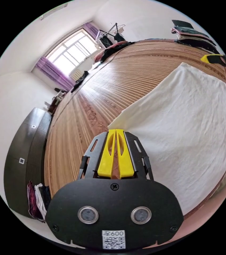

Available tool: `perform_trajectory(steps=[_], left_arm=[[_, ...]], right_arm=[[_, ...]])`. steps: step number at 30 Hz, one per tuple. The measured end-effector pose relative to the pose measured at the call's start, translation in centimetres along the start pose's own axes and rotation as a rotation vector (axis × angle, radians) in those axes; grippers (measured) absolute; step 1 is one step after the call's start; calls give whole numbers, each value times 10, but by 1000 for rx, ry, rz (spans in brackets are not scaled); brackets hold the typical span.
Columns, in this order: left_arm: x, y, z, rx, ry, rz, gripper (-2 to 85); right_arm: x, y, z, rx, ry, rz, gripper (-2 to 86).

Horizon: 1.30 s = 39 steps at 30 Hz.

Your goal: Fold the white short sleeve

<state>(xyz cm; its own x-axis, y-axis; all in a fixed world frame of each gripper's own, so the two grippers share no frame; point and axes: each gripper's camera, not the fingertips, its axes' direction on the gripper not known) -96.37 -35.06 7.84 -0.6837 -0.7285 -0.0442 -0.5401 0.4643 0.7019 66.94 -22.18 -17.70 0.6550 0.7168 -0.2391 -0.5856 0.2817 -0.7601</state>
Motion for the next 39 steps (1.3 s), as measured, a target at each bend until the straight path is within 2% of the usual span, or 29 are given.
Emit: perform_trajectory(steps=[2,4,7,11,14,17,18,20,23,27,32,34,37,39], left_arm=[[-6,14,-65,151,-150,-83,6],[0,30,-120,252,-201,-138,6],[31,63,-198,372,-96,-194,4],[93,80,-244,330,92,-208,3],[118,82,-243,290,205,-270,2],[122,86,-200,194,317,-362,2],[124,89,-193,190,330,-355,2],[131,114,-201,333,304,-315,2],[130,109,-208,318,299,-276,2],[130,108,-219,320,270,-273,3],[122,106,-233,322,265,-274,2],[118,105,-237,325,267,-276,2],[112,103,-244,328,266,-281,3],[107,102,-249,330,266,-287,4]], right_arm=[[-23,52,-12,125,56,-87,-8],[-40,86,-12,223,148,-118,-8],[-58,129,11,371,212,-93,-5],[-67,142,69,310,33,-88,-5],[-68,152,110,296,35,-120,-8],[-56,169,163,192,133,-196,-8],[-51,175,168,217,137,-213,-8],[-30,191,178,268,155,-263,-8],[-1,193,191,266,232,-337,-8],[77,191,204,275,387,-253,-8],[228,192,203,316,542,-27,-8],[258,190,190,360,538,35,-8],[253,188,175,446,423,-84,-8],[232,186,183,436,359,-188,-8]])
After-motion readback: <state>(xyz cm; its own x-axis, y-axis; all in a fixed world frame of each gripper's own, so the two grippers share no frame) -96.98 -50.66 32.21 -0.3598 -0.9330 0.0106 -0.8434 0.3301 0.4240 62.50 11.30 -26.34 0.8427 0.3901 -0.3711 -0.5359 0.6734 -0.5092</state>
